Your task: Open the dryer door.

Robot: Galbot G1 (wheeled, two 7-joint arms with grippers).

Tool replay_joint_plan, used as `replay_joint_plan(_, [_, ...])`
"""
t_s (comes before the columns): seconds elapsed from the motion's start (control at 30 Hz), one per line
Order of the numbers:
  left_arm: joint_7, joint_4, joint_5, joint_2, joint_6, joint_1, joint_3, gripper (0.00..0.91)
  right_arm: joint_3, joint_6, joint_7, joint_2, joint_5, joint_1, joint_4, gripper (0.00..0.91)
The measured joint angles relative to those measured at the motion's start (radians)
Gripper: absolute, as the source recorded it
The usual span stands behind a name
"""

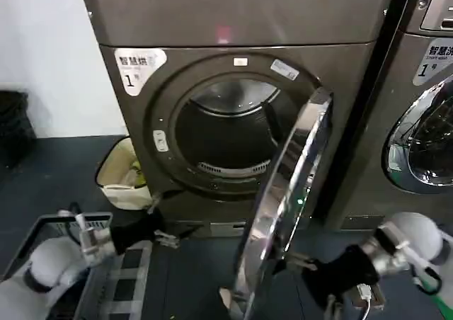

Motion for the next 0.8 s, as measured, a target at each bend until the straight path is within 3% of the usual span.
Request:
replay_joint_plan(0.13, [0.002,0.007,0.009,-0.013,-0.001,-0.053,0.067,0.907,0.064,0.016,-0.012,-0.064,-0.007,-0.045,-0.031,0.907])
replay_joint_plan(0.33, [0.005,0.020,0.021,-0.038,-0.001,-0.146,0.164,0.907,0.100,0.069,-0.045,-0.141,-0.090,-0.093,-0.127,0.907])
replay_joint_plan(0.53, [0.008,0.014,0.029,-0.076,-0.002,-0.231,0.256,0.907,0.114,0.123,-0.058,-0.173,-0.160,-0.118,-0.293,0.907])
replay_joint_plan(0.8, [0.013,0.012,0.046,-0.116,-0.007,-0.318,0.355,0.907,0.122,0.164,-0.032,-0.169,-0.189,-0.123,-0.535,0.907])
